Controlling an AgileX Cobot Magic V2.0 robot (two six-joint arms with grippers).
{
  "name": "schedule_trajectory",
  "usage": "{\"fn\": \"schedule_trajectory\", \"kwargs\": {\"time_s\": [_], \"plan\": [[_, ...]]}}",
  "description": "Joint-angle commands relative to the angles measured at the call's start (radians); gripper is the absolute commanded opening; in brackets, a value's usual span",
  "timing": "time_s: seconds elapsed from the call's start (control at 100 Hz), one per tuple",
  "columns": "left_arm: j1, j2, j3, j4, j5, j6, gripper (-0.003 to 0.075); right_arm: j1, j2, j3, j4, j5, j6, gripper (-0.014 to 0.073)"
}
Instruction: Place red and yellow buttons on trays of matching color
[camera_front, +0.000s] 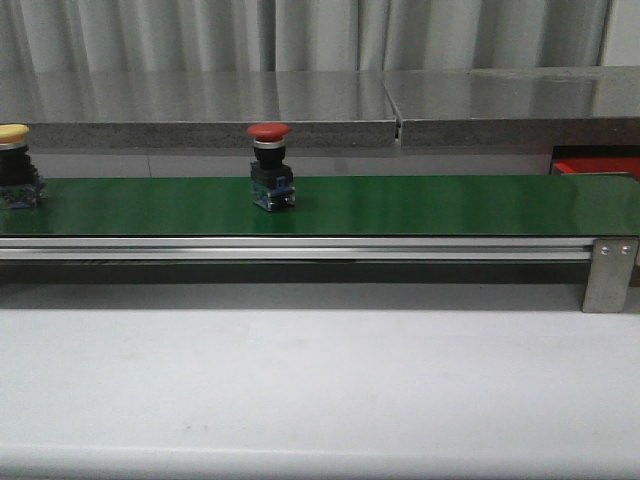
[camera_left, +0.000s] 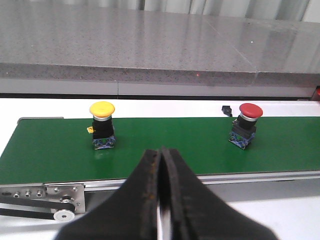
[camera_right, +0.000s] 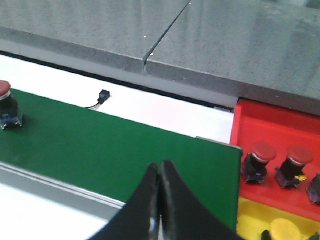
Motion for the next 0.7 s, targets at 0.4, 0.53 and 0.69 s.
{"fn": "schedule_trajectory", "kwargs": {"time_s": [0.4, 0.53, 0.69], "plan": [[-0.007, 0.003, -0.027, -0.021, -0.066, -0.002, -0.002, 0.002, 0.089, -0.033, 0.154, 0.04, -0.011, 0.058], [-0.007, 0.003, -0.027, -0.021, -0.066, -0.002, -0.002, 0.002, 0.164, -0.068, 0.156, 0.081, -0.059, 0.0563], [-0.007, 0.003, -0.027, -0.021, -0.066, -0.002, -0.002, 0.002, 0.304, -0.172, 0.166, 0.159, -0.072, 0.0563]]}}
